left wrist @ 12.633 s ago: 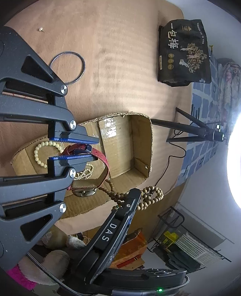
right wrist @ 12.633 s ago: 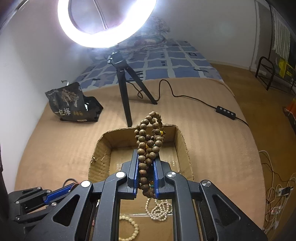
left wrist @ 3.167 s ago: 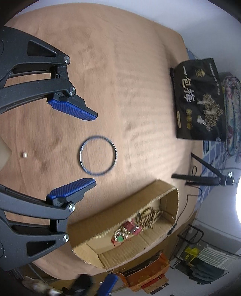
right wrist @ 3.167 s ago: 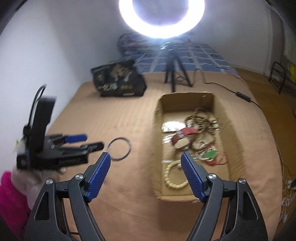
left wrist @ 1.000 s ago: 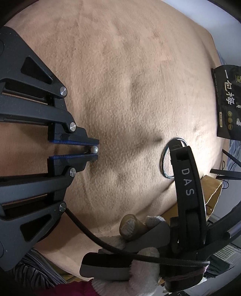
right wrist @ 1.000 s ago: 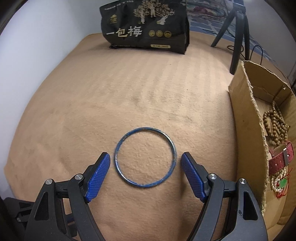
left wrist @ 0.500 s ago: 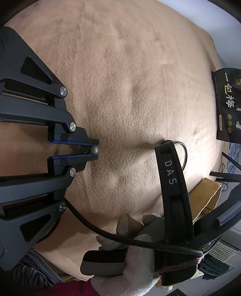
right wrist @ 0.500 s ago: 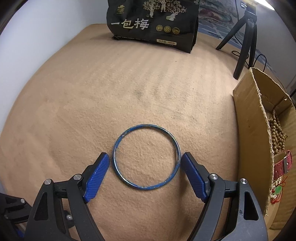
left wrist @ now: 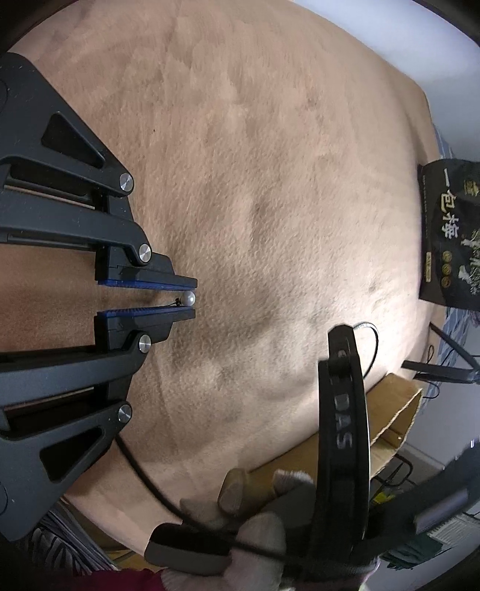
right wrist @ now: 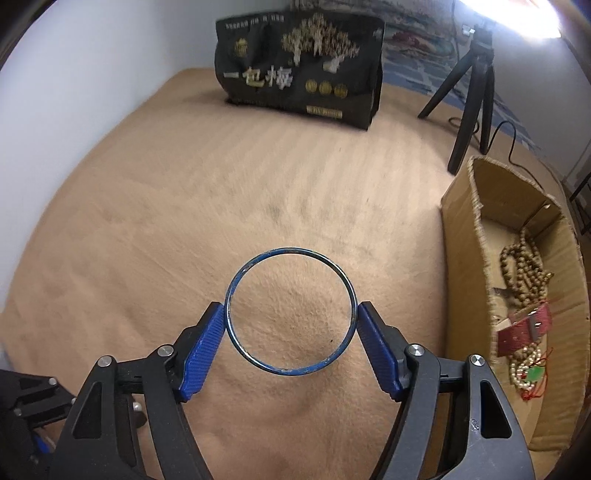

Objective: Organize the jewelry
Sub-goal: 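Carry earring and blue bangle into the box and open both tools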

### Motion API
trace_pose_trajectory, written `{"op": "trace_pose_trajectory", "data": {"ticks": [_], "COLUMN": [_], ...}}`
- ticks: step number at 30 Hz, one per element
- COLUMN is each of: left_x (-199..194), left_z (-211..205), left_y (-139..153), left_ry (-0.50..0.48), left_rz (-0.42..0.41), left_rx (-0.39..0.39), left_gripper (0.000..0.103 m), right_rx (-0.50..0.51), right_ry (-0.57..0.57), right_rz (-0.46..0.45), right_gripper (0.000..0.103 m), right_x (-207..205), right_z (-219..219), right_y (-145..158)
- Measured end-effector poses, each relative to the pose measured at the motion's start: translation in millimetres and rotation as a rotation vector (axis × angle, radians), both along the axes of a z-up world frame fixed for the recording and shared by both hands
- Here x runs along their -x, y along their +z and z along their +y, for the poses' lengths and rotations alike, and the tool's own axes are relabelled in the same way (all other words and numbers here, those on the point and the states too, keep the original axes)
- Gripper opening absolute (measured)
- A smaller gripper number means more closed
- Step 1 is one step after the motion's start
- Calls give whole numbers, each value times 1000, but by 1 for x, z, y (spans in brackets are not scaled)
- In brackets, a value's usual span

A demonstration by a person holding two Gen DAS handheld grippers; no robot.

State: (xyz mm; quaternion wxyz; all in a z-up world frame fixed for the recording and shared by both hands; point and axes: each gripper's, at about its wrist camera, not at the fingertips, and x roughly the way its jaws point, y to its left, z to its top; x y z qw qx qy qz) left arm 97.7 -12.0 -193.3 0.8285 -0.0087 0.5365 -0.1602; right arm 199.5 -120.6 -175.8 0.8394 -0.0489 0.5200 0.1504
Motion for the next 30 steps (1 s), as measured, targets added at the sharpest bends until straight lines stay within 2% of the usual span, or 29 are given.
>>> {"op": "trace_pose_trajectory", "data": {"ticks": [11,19,30], "left_x": [11,14,16], "left_z": [6,-8,-34], "left_y": [40,74,103], "left_ry": [24,14,-13], "left_rz": [-85,-169,-244], "left_rx": [28,40,55], "left_gripper": [6,6,6], "right_rx": [-25,-32,-32], "right_ry": [-10,-47,-106], "right_rz": [-94,-152,-202], "right_gripper": [72,72,72], "right_x": [24,39,62], "right_z": [-17,-43,-86], "right_y": [49,78,104]}}
